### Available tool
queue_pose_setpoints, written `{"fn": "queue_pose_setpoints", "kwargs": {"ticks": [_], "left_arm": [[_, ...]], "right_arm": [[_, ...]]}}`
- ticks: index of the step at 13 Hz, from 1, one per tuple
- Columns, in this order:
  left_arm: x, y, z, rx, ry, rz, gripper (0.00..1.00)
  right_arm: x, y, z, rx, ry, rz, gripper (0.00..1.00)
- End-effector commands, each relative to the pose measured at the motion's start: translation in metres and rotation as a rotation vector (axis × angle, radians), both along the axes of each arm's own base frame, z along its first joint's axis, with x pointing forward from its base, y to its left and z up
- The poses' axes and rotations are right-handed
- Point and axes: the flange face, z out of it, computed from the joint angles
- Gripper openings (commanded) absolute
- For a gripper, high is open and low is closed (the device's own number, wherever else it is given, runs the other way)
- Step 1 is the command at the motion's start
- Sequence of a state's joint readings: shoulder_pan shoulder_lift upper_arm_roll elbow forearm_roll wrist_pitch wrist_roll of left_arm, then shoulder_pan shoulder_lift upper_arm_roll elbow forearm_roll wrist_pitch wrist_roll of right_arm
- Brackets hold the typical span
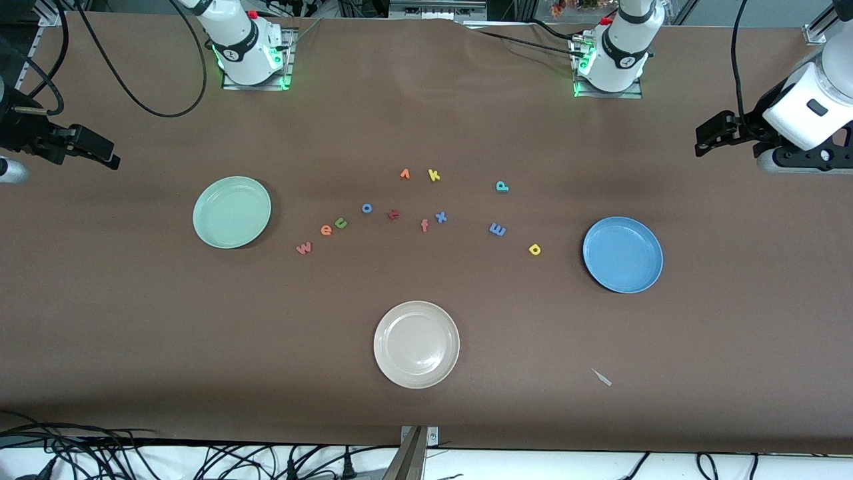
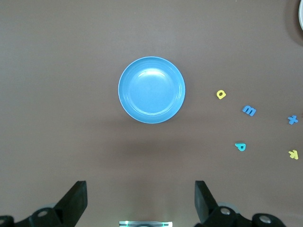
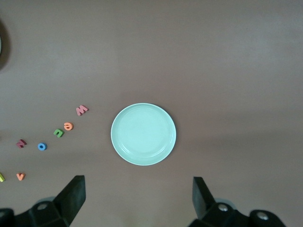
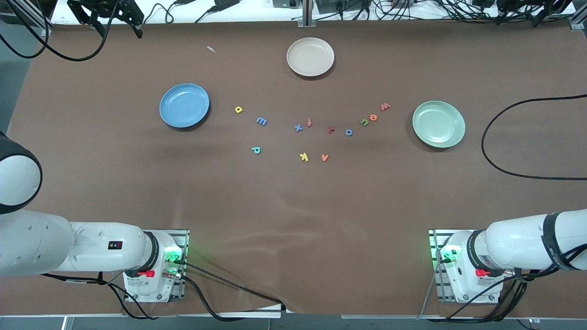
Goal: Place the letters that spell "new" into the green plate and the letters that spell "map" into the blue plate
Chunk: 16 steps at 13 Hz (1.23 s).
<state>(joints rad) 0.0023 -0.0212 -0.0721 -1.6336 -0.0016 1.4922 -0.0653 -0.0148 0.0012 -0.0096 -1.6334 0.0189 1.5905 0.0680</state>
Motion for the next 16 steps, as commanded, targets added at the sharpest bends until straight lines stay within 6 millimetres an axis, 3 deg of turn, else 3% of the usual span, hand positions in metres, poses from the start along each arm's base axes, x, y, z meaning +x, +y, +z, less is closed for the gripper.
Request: {"fn": "queue_pose_setpoints", "kwargs": {"ticks": [1, 16], "left_arm": [[0.0011, 0.0040, 0.0008, 0.023, 0.001, -0.015, 1.00], [0.0040, 0.0056, -0.0027, 0.022, -0.005, -0.012, 1.00]], "right_arm": [[0.0009, -0.0010, 0.0053, 0.007, -0.006, 0.002, 1.00], [0.0002, -0.0018, 0.0048, 0.007, 0.000, 0.002, 1.00]]}}
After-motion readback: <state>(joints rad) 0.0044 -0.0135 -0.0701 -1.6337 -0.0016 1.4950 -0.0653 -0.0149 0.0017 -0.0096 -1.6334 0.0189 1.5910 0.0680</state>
